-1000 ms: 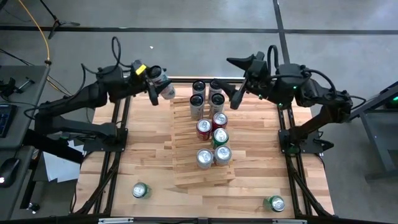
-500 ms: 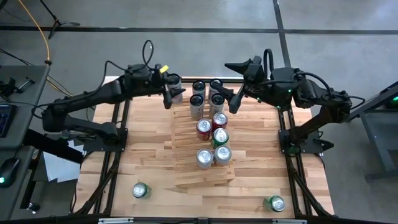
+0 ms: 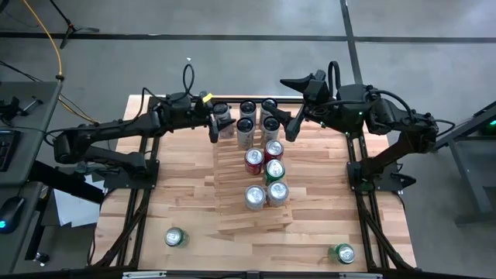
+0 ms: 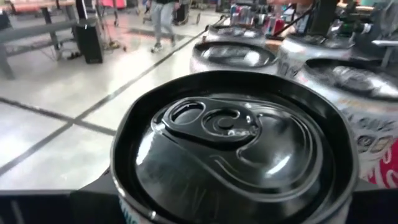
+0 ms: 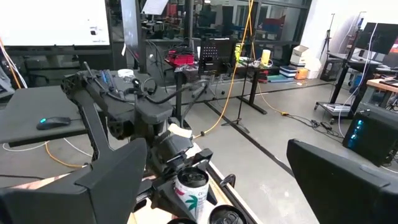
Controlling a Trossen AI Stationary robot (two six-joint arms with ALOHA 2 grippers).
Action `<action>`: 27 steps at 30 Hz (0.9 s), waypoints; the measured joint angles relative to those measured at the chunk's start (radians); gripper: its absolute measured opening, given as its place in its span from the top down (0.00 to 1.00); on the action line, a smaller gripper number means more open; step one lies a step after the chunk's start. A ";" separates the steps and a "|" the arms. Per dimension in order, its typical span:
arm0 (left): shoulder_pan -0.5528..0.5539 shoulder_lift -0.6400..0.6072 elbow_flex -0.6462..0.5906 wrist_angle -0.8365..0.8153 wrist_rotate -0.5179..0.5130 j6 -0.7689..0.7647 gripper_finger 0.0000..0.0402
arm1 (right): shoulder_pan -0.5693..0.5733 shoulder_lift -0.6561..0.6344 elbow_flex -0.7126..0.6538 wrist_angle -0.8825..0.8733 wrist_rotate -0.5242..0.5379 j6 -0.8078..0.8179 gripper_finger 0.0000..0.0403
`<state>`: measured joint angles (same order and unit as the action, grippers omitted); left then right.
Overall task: Place canned beverage on shelf
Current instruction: Put the white pink can on the shelf
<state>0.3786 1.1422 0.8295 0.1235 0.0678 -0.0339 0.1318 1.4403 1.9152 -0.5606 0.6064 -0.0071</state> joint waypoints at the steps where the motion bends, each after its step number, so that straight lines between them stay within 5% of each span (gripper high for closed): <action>1: 0.000 -0.001 0.001 0.007 0.001 0.011 0.41 | 0.000 0.000 0.000 0.000 0.000 0.000 0.07; 27: 0.000 0.070 0.027 0.019 0.009 0.099 0.33 | 0.000 0.000 0.000 -0.005 0.000 0.026 0.07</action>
<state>0.3782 1.2125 0.8561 0.1423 0.0772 0.0652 0.1318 1.4403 1.9156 -0.5652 0.6060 0.0193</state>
